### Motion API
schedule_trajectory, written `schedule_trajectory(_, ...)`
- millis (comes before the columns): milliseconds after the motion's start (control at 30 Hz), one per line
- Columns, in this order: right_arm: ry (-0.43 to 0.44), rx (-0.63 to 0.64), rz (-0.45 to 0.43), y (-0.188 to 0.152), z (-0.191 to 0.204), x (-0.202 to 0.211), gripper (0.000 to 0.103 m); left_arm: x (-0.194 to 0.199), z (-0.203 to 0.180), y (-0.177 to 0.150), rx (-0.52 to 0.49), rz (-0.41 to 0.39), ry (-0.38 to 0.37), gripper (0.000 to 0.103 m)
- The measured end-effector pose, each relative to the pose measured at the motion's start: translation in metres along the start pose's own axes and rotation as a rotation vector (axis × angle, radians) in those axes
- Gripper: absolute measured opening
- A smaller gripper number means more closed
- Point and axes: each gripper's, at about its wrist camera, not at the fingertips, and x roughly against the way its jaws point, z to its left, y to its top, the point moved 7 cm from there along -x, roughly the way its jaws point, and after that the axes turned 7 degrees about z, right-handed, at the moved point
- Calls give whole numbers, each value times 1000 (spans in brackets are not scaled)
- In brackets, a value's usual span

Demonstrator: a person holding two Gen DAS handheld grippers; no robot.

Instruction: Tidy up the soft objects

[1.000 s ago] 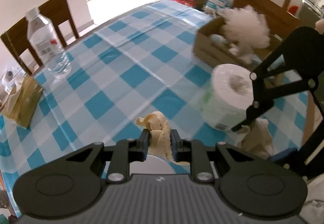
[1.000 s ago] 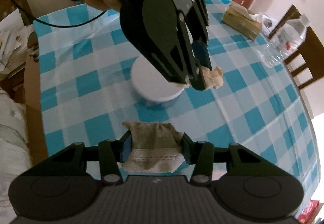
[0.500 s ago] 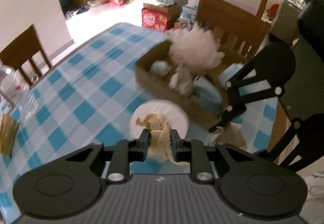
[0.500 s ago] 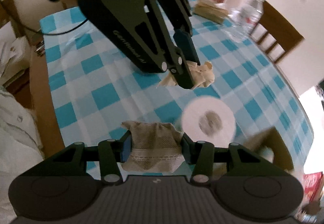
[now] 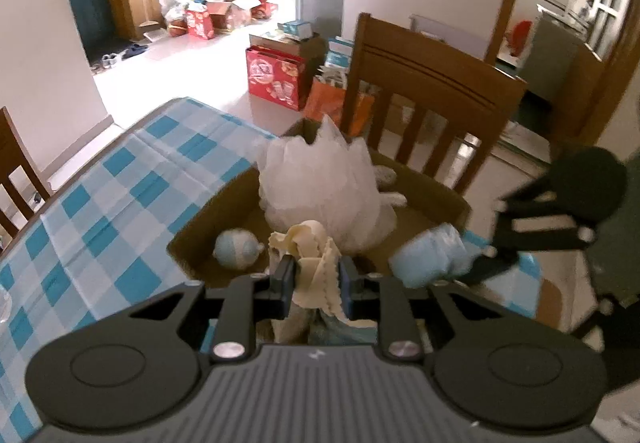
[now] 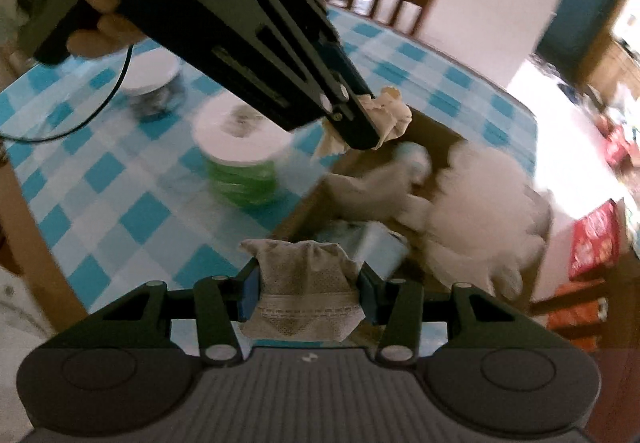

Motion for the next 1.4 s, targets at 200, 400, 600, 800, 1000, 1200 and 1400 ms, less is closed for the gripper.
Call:
schedule_trajectory(200, -51, -137, -34, -7, -36, -7, 54, -16, 12, 10, 95, -71, 72, 90)
schedule_trajectory(400, -101, -282, -35, -1, -64, -32, 55, 16, 21, 0, 152, -164, 138, 99)
schedule_trajectory(600, -173, -419, -70, 2, -80, -44, 93, 47, 32, -26, 215, -223, 244, 102)
schedule_trajectory(800, -256, -632, -35, -6, -76, -29, 103, 56, 33, -53, 297, -117, 351, 102)
schedule_trajectory(1000, -302, -847, 19, -28, -54, -7, 103, 65, 18, -72, 347, -44, 312, 102)
schedule_trajectory(1200, -322, -909, 10, -36, -29, 13, 103, 72, 5, -83, 388, -3, 262, 102)
schedule_trajectory(1400, -335, -928, -4, -40, -13, 26, 103, 82, 4, -88, 399, 1, 279, 102)
